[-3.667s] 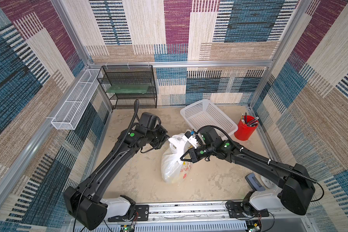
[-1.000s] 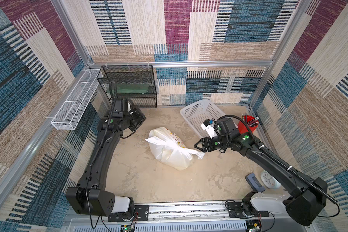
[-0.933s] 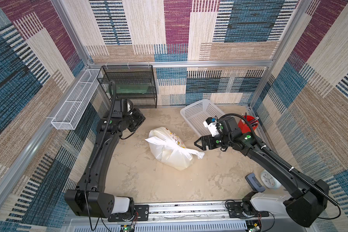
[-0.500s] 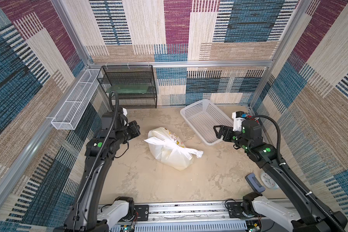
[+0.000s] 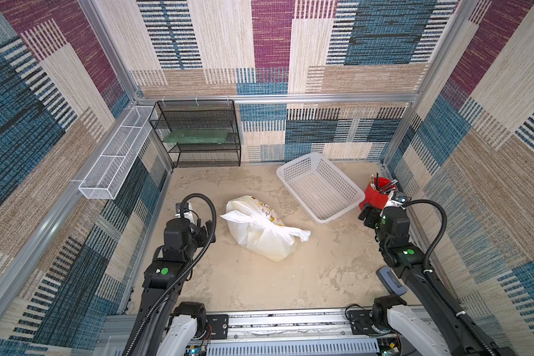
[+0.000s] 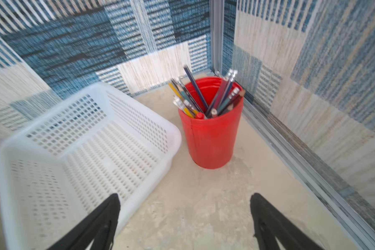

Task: Place the banana into a plastic bag & tie a knot
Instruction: Reset both arms

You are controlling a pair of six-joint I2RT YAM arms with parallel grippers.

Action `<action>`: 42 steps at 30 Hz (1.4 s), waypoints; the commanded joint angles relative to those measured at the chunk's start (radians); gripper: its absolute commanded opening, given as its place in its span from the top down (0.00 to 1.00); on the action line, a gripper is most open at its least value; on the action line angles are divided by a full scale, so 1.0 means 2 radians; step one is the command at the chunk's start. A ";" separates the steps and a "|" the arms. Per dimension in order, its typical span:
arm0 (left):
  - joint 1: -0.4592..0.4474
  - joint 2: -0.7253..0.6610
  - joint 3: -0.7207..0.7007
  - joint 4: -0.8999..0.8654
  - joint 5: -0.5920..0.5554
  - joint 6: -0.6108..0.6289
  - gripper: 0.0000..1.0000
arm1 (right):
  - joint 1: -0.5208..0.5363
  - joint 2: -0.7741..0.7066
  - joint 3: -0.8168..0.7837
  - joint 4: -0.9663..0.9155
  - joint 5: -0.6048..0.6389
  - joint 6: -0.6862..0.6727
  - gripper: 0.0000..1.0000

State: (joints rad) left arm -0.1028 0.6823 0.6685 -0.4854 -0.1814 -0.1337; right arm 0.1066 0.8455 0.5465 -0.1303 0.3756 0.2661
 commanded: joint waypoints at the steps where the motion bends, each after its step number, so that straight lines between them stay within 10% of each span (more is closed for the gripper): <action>1: 0.004 0.002 -0.044 0.053 0.000 0.060 0.00 | -0.008 0.012 -0.032 0.087 0.010 -0.026 0.05; 12: 0.080 0.104 -0.188 0.321 0.062 0.067 0.00 | -0.028 0.085 -0.150 0.328 -0.019 -0.122 0.05; 22: 0.136 0.348 -0.091 0.494 0.130 0.072 0.00 | -0.066 0.218 -0.126 0.481 -0.087 -0.128 0.05; 27: 0.137 0.390 -0.032 0.420 0.158 0.085 0.00 | -0.060 0.233 -0.120 0.494 -0.124 -0.128 0.05; 34: 0.096 0.314 -0.129 0.523 0.150 0.019 0.00 | -0.032 0.229 -0.132 0.520 -0.118 -0.131 0.05; 42: 0.072 0.421 -0.110 0.614 0.148 0.084 0.00 | -0.046 0.301 -0.124 0.572 -0.134 -0.131 0.05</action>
State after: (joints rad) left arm 0.0597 1.4750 0.4789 0.5949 0.1020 -0.0242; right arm 0.0132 1.4136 0.3031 0.9215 0.1307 0.0040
